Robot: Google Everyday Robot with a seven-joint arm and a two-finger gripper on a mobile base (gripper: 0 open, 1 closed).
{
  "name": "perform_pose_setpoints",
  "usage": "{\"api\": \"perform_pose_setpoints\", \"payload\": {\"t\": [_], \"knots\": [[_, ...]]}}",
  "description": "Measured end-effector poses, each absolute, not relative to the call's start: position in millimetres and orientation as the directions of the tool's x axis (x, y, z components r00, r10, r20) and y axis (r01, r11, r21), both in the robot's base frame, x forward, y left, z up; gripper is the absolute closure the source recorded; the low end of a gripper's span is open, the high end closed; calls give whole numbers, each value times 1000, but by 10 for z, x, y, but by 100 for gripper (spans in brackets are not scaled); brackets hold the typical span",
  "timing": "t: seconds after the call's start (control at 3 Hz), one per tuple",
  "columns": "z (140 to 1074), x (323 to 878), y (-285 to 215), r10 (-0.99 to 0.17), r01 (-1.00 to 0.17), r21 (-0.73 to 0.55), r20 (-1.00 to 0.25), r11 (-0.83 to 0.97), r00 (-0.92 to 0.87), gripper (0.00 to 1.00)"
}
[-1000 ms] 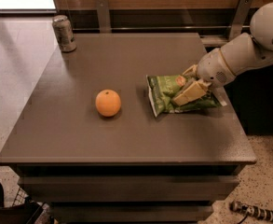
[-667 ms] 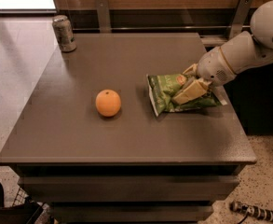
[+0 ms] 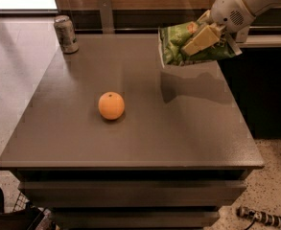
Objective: Move green jalapeno chip bag near 7up can
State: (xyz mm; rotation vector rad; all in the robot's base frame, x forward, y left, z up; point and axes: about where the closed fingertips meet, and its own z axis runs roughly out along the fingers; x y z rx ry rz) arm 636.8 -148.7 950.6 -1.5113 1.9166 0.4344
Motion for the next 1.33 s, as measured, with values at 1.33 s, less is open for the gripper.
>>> {"api": "perform_pose_setpoints", "payload": {"t": [1.33], "knots": [[9467, 8316, -814, -640, -791, -268, -743, 550, -194, 100]]}}
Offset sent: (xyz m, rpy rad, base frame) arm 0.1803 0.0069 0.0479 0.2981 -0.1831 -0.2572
